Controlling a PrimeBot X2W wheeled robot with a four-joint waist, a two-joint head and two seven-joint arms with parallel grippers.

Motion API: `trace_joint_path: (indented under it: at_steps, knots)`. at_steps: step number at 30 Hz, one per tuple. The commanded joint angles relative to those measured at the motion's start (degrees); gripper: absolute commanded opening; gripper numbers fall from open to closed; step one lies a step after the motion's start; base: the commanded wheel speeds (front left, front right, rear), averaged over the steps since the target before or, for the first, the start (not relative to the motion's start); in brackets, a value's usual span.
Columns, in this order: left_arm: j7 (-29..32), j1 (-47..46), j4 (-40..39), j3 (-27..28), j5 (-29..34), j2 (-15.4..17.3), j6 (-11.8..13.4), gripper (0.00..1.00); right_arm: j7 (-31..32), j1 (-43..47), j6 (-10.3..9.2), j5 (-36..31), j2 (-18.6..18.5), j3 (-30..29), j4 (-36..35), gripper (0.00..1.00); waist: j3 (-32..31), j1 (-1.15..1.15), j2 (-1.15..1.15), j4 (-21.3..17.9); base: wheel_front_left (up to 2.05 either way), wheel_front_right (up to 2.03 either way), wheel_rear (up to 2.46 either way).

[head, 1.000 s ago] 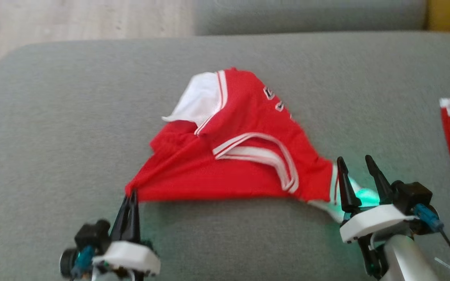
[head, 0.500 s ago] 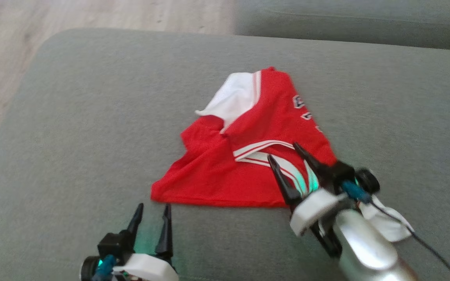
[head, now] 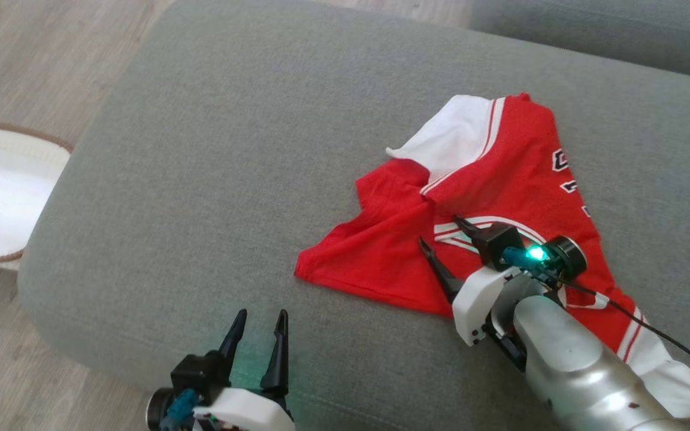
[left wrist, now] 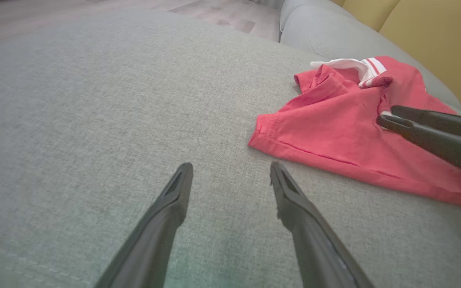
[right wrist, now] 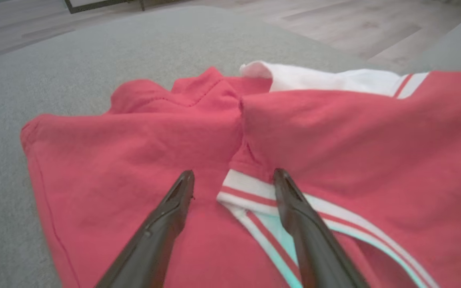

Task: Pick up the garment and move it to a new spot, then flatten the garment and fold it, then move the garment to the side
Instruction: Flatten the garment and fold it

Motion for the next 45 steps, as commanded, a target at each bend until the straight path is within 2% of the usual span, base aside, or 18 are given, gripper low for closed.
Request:
trace_joint_path:
  at_steps: [1, 12, 13, 15, 16, 17, 19, 26, 33, 36, 37, 41, 42, 43, 45]
  knots:
    - [-0.31, -1.82, -1.91, 0.98, -0.39, 0.27, 0.47, 1.00, -0.41, -1.95, -0.04, 0.13, 0.58, 1.06, -0.28, 1.00, 0.86, -0.01, 0.00, 0.81, 0.00, 0.00, 0.00]
    - [-0.31, -3.09, -2.83, -0.04, -1.44, 0.27, 0.77, 1.00, -2.32, -3.32, -0.04, -4.69, 0.58, -5.16, 4.97, 1.00, 2.39, -0.01, 0.00, 0.32, 0.00, 0.00, 0.00]
    - [-0.31, -3.14, -2.90, -0.11, -1.44, 0.27, 0.78, 1.00, -2.46, -3.21, -0.04, -4.74, 0.58, -5.47, 4.95, 0.94, 2.44, -0.01, 0.00, 0.25, 0.00, 0.00, 0.00]
    - [-0.31, -3.24, -2.92, -0.19, -1.49, 0.27, 0.84, 1.00, -2.73, -2.96, -0.04, -4.55, 0.58, -5.86, 4.56, 0.67, 2.51, -0.01, 0.00, 0.07, 0.00, 0.00, 0.00]
    - [-0.31, -3.29, -2.92, -0.21, -1.49, 0.27, 0.87, 1.00, -2.86, -2.83, -0.04, -4.39, 0.58, -6.00, 4.16, 0.47, 2.53, -0.01, 0.00, -0.04, 0.00, 0.00, 0.00]
    - [-0.31, -3.33, -2.94, -0.21, -1.49, 0.27, 0.88, 1.00, -2.96, -2.74, -0.04, -4.31, 0.58, -6.09, 3.73, 0.38, 2.55, -0.01, 0.00, -0.15, 0.00, 0.00, 0.00]
    - [-0.31, -3.34, -3.00, -0.16, -1.47, 0.27, 0.92, 1.00, -3.11, -2.48, -0.04, -3.86, 0.58, -6.04, 2.61, 0.00, 2.56, -0.01, 0.00, -0.35, 0.00, 0.00, 0.00]
    - [-0.31, -2.98, -3.59, 0.50, -1.23, 0.27, 0.81, 1.00, -3.24, -2.36, -0.04, -1.17, 0.58, -7.65, -6.16, 0.00, 2.30, -0.01, 0.00, -1.66, 0.00, 0.00, 0.00]
    - [-0.31, -2.37, -3.48, 1.23, -1.06, 0.27, 0.72, 1.00, -3.25, -3.37, -0.04, 0.34, -0.09, -14.02, -12.15, 0.00, 1.77, -0.01, 0.00, -2.83, 0.00, 0.00, 0.00]
    - [-0.31, -2.55, -3.31, 1.19, -0.80, 0.27, 0.45, 1.00, -3.25, -5.81, -0.04, -0.72, -3.58, -18.85, -12.71, 0.00, 2.08, -0.01, 0.00, -3.09, 0.00, 0.00, 0.00]
    - [-0.31, -2.99, -3.25, 0.98, -0.60, 0.27, 0.20, 1.00, -3.25, -8.60, -0.04, -2.87, -7.45, -22.49, -11.37, 0.00, 2.53, -0.01, 0.00, -2.90, 0.00, 0.00, 0.00]
    - [-0.31, -3.91, -2.83, 0.37, 0.19, 0.27, -0.30, 1.00, -2.40, -15.37, -0.04, -9.15, -15.91, -31.87, -5.98, 0.01, 3.46, -0.01, 0.00, -2.04, 0.00, 0.00, 0.00]
    - [-0.31, -4.02, -2.61, 0.24, 0.38, 0.27, -0.44, 1.00, -1.75, -16.71, -0.04, -10.56, -17.41, -34.82, -4.44, 0.42, 3.62, -0.01, 0.00, -1.82, 0.00, 0.00, 0.00]
    - [-0.31, -4.12, -2.39, 0.12, 0.55, 0.27, -0.58, 1.00, -0.83, -17.71, -0.04, -11.85, -18.62, -37.63, -2.80, 1.00, 3.79, -0.01, 0.00, -1.61, 0.00, 0.00, 0.00]
    - [-0.31, -4.15, -2.10, 0.01, 0.81, 0.27, -0.77, 1.00, 1.07, -19.02, -0.04, -15.48, -20.31, -41.78, -0.38, 1.00, 3.99, -0.01, 0.00, -1.49, 0.00, 0.00, 0.00]
